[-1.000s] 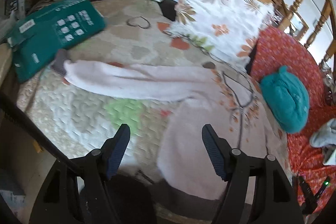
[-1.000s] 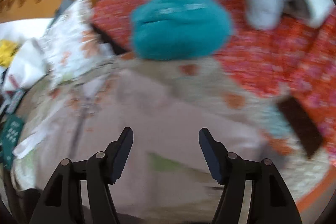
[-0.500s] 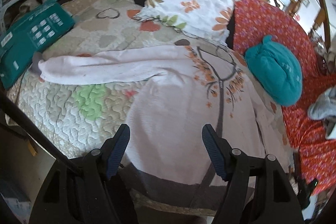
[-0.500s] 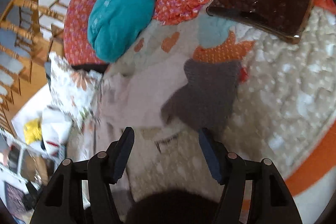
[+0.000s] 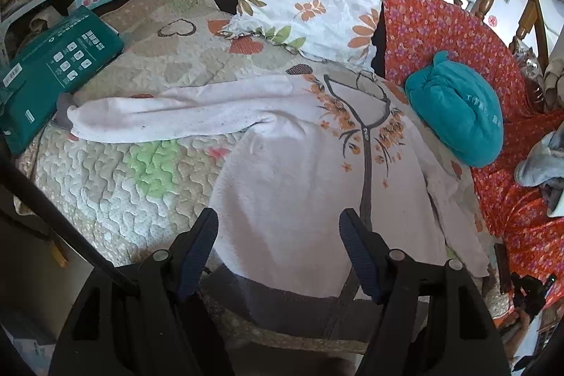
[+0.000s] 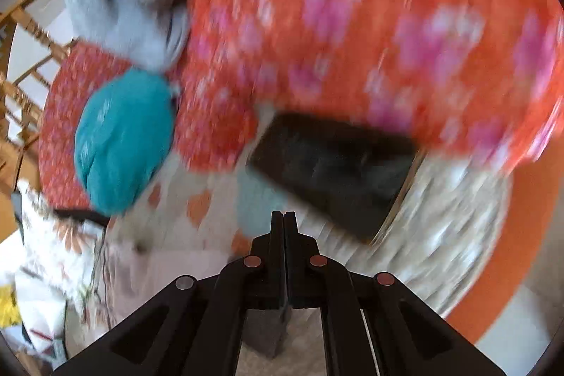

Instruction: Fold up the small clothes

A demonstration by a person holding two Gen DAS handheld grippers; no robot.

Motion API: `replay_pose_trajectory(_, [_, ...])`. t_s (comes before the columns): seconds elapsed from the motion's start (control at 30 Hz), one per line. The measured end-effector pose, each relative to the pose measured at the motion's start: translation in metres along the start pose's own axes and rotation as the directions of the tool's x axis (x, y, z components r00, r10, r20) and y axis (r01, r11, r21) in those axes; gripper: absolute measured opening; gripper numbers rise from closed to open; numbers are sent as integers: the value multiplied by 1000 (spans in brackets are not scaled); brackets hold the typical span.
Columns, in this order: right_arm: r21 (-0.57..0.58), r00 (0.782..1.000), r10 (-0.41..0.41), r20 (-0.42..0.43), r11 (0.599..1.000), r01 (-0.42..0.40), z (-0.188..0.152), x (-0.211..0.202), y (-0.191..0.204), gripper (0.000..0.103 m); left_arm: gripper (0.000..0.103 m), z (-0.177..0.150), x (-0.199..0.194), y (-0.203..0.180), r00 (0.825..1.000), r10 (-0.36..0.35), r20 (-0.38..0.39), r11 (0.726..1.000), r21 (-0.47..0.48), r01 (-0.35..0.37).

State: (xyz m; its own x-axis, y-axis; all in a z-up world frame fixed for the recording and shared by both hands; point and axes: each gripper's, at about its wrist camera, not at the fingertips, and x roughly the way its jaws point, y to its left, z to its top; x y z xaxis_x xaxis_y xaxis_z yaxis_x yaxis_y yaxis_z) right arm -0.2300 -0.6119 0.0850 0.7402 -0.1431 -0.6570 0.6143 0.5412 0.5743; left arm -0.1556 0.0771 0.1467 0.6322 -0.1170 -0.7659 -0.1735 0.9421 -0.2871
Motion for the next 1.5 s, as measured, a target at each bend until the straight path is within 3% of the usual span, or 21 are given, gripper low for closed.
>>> replay_pose_trajectory(0.03, [0, 997, 61, -38, 998, -61, 4, -2, 2, 4, 70, 0, 0, 0, 1000, -4, 1, 1000, -4, 4])
replay_pose_trajectory(0.1, [-2, 970, 179, -164, 983, -182, -2, 5, 11, 5, 70, 0, 1, 2, 1000, -12, 0, 1000, -1, 12])
replay_pose_trajectory(0.13, [13, 940, 239, -243, 970, -243, -12, 11, 14, 16, 70, 0, 3, 2, 1000, -13, -3, 1000, 5, 13])
replay_pose_trajectory(0.17, [36, 909, 286, -303, 957, -289, -23, 16, 16, 35, 70, 0, 5, 1, 1000, -13, -6, 1000, 9, 13])
replay_pose_trajectory(0.2, [61, 882, 321, -344, 945, -320, -35, 21, 17, 44, 70, 0, 9, 1, 1000, -14, -14, 1000, 15, 14])
replay_pose_trajectory(0.23, [102, 856, 353, -378, 935, -341, -49, 27, 16, 50, 70, -1, 12, 2, 1000, -17, -22, 1000, 17, 17])
replay_pose_trajectory(0.3, [154, 840, 379, -388, 925, -346, -64, 35, 13, 51, 70, 0, 21, 3, 999, -27, -40, 1000, 15, 28])
replay_pose_trajectory(0.47, [192, 876, 321, -360, 944, -267, -73, 51, 17, 51, 70, 11, 43, 1, 998, -44, -49, 998, 38, 46])
replay_pose_trajectory(0.63, [143, 939, 193, -285, 977, -158, -76, 59, 25, 49, 70, 27, 65, -1, 998, -50, -42, 997, 60, 53])
replay_pose_trajectory(0.7, [99, 957, 129, -259, 989, -107, -71, 61, 36, 29, 70, 36, 74, 0, 998, -45, -38, 997, 64, 47])
replay_pose_trajectory(0.73, [66, 962, 93, -257, 995, -78, -69, 62, 39, 5, 70, 40, 77, 2, 998, -44, -36, 997, 63, 46])
replay_pose_trajectory(0.83, [-22, 987, -48, -157, 999, 45, -52, 48, 46, 5, 70, 57, 84, 10, 999, -45, -19, 997, 53, 46])
replay_pose_trajectory(0.93, [-78, 984, -180, -6, 981, 179, -22, 20, 53, 5, 70, 78, 90, 22, 999, -31, 19, 999, 44, 30])
replay_pose_trajectory(1.1, [-180, 972, -220, 77, 956, 230, 0, 6, 106, 5, 70, 110, 106, 60, 997, 6, 80, 1000, -25, -4])
replay_pose_trajectory(1.2, [-307, 984, -164, 70, 935, 178, -12, 13, 169, 5, 70, 118, 113, 86, 994, 28, 108, 997, -73, -21])
replay_pose_trajectory(1.33, [-510, 998, -25, -55, 860, -7, -66, 47, 280, 5, 70, 126, 125, 127, 992, 74, 101, 985, -163, -57])
replay_pose_trajectory(1.4, [-574, 991, 30, -133, 812, -102, -102, 66, 324, 5, 70, 132, 130, 146, 996, 33, 79, 973, -229, -14])
replay_pose_trajectory(1.5, [-654, 955, 82, -286, 711, -257, -181, 100, 390, 5, 70, 139, 133, 163, 998, 4, 64, 956, -293, 15])
